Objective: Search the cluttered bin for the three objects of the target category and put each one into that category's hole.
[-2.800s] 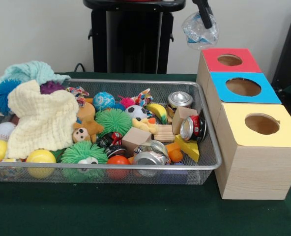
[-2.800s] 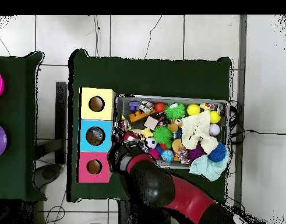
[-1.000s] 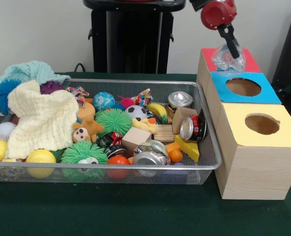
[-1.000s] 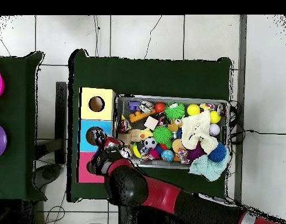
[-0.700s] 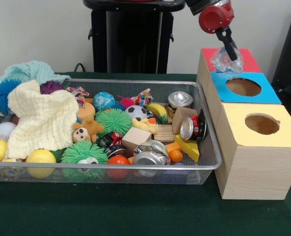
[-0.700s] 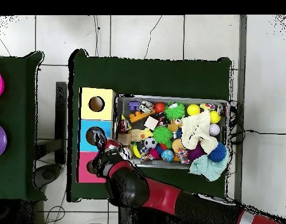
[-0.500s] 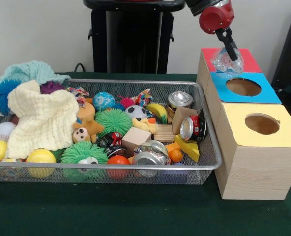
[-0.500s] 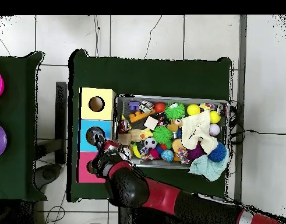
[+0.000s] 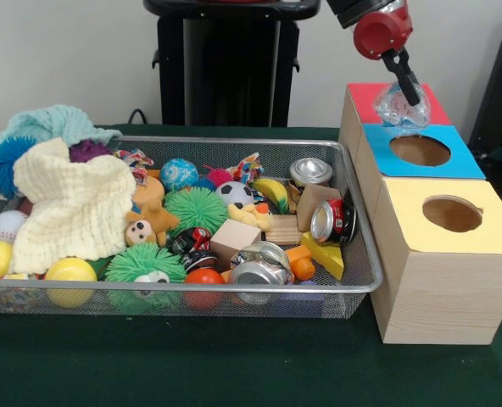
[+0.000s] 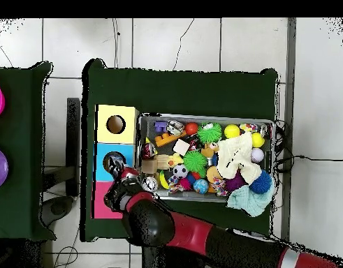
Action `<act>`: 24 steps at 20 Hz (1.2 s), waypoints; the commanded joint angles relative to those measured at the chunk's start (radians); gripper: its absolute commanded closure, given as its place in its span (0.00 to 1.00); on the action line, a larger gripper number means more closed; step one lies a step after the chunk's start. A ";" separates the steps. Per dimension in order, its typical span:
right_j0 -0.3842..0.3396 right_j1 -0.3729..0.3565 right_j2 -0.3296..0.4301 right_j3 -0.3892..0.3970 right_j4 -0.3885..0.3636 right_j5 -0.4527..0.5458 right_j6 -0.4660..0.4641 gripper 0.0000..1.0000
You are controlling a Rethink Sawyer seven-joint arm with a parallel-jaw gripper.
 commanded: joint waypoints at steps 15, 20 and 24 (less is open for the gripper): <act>-0.008 0.173 -0.072 -0.269 -0.108 -0.151 0.168 1.00; 0.022 0.182 -0.081 -0.289 -0.105 -0.182 0.188 1.00; 0.019 0.152 -0.065 -0.256 -0.074 -0.160 0.199 1.00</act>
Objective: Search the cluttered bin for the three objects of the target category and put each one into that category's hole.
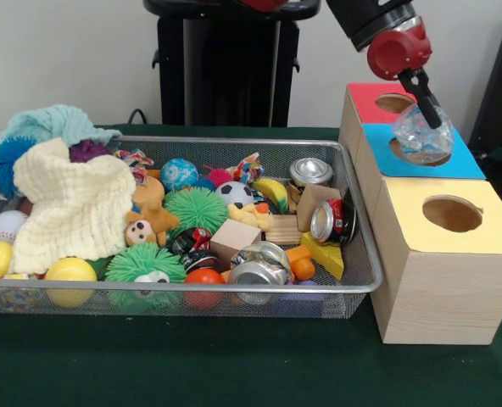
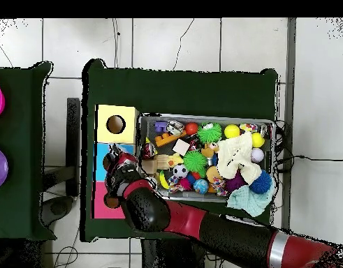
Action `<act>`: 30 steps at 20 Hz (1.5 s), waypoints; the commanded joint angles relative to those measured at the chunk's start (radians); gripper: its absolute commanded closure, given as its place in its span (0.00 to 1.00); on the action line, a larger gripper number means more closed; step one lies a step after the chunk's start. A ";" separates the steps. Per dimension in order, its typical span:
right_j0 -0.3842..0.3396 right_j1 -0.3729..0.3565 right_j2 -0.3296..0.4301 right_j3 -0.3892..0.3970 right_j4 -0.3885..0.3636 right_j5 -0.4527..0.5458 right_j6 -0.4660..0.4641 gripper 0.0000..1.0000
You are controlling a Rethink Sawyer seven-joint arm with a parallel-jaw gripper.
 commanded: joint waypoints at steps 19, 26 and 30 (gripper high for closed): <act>-0.050 -0.097 0.009 0.003 0.083 0.083 0.232 1.00; 0.062 -0.055 -0.058 -0.045 0.121 -0.006 0.252 1.00; 0.060 -0.064 -0.056 -0.038 0.127 -0.002 0.256 1.00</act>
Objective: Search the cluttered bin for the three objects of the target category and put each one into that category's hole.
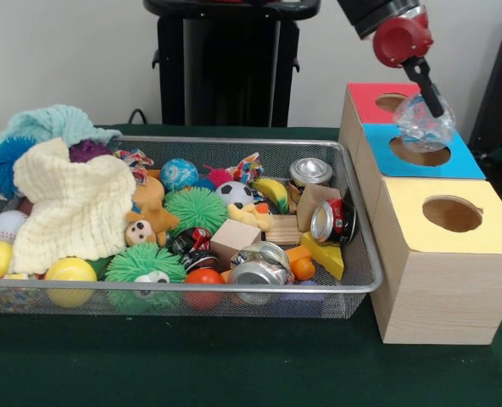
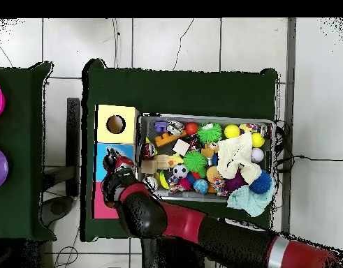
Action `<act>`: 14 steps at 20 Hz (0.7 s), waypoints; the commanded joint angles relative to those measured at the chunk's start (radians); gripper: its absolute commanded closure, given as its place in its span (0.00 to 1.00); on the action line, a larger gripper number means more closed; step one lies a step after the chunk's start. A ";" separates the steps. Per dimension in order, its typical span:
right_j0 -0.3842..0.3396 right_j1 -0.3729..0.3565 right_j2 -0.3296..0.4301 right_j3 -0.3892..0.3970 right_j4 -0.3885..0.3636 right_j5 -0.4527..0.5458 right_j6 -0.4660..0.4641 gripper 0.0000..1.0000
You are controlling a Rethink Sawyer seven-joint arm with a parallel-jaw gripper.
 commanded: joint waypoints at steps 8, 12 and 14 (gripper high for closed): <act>-0.020 0.030 -0.073 -0.070 0.079 0.071 0.187 1.00; -0.053 0.072 -0.101 -0.088 0.050 0.126 0.121 1.00; -0.050 0.085 -0.113 -0.098 0.047 0.130 0.110 1.00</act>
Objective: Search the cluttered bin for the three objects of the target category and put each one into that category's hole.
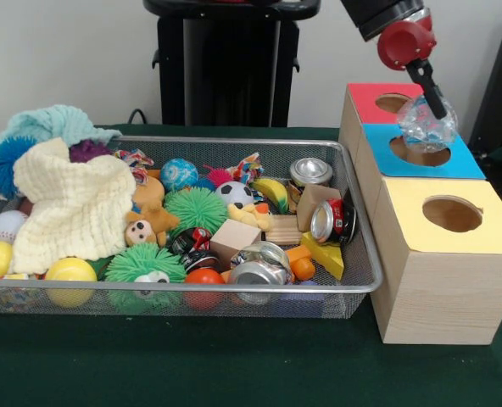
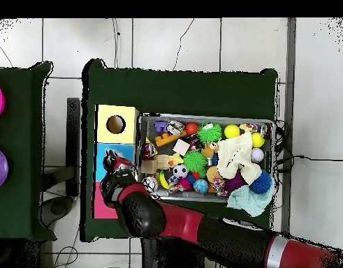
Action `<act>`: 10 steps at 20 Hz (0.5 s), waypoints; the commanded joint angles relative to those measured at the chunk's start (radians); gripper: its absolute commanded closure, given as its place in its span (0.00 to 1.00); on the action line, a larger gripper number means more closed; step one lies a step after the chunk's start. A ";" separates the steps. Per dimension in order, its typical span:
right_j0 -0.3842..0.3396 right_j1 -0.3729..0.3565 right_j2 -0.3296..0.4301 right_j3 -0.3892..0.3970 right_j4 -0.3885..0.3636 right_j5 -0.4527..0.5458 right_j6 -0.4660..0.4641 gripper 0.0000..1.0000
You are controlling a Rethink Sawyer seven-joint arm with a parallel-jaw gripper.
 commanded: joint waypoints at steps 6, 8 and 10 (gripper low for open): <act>-0.038 0.121 -0.126 -0.131 0.021 0.115 0.089 1.00; -0.036 0.133 -0.123 -0.135 0.019 0.119 0.094 1.00; -0.026 0.134 -0.120 -0.128 0.026 0.115 0.112 1.00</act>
